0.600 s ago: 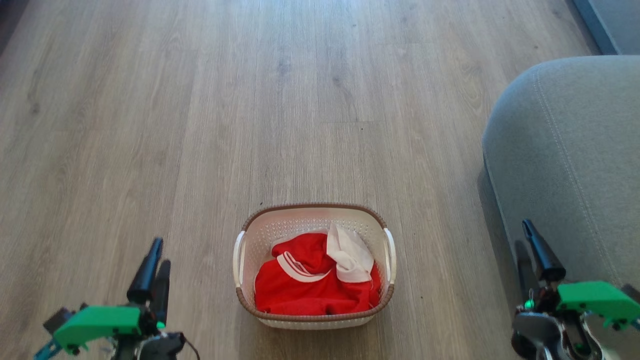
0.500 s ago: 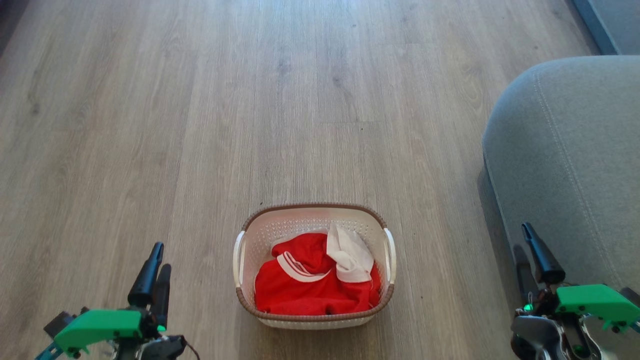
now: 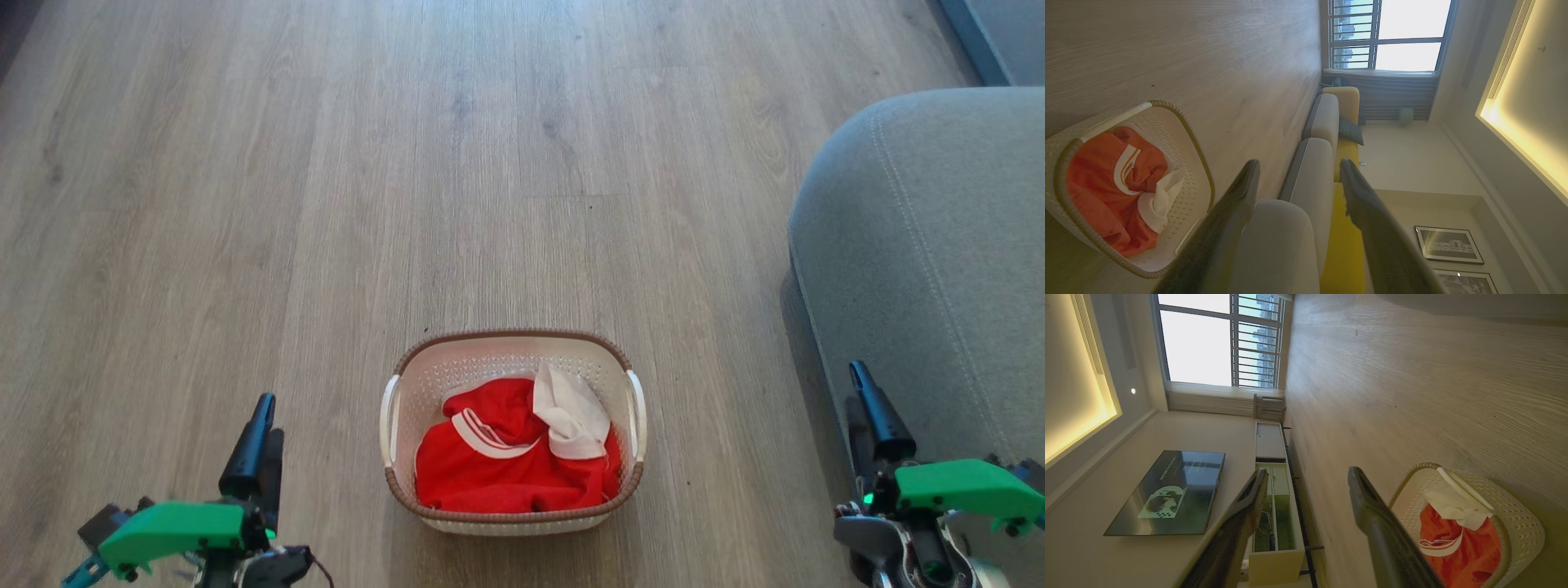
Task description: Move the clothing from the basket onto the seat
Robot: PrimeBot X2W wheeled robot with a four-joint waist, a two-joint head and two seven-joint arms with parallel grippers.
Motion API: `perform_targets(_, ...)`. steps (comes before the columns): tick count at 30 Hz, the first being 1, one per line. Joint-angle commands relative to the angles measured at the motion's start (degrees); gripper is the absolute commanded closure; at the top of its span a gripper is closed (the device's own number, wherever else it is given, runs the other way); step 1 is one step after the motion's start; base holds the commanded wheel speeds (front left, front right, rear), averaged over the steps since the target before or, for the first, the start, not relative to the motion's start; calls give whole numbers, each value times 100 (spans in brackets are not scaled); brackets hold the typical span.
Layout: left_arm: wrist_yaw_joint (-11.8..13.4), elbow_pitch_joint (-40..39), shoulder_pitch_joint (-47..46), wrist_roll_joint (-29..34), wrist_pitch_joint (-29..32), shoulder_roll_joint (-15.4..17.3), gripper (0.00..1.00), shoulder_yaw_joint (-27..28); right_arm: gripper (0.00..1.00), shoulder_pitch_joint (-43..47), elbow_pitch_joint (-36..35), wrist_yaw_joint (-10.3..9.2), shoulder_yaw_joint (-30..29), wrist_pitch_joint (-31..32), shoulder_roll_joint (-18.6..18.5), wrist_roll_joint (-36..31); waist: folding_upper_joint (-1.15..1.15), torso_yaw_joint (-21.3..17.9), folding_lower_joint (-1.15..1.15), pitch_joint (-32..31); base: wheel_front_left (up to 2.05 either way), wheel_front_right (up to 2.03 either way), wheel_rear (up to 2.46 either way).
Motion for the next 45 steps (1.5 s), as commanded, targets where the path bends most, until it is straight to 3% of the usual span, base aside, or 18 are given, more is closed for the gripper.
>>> perform_targets(1,-12,-197,-307,108,-60,32,0,15,0,-234,-231,0,24,-65,-42,-186,0,0,0,2,0,0,0)
perform_targets(20,152,-279,-422,1954,-379,44,0,-115,0,-325,-410,0,229,-387,-88,-2485,0,6,0,2,0,0,0)
perform_targets(45,242,-332,-545,3899,-781,59,0,-262,0,-483,-318,0,552,-795,-231,-4410,0,23,0,59,0,0,0)
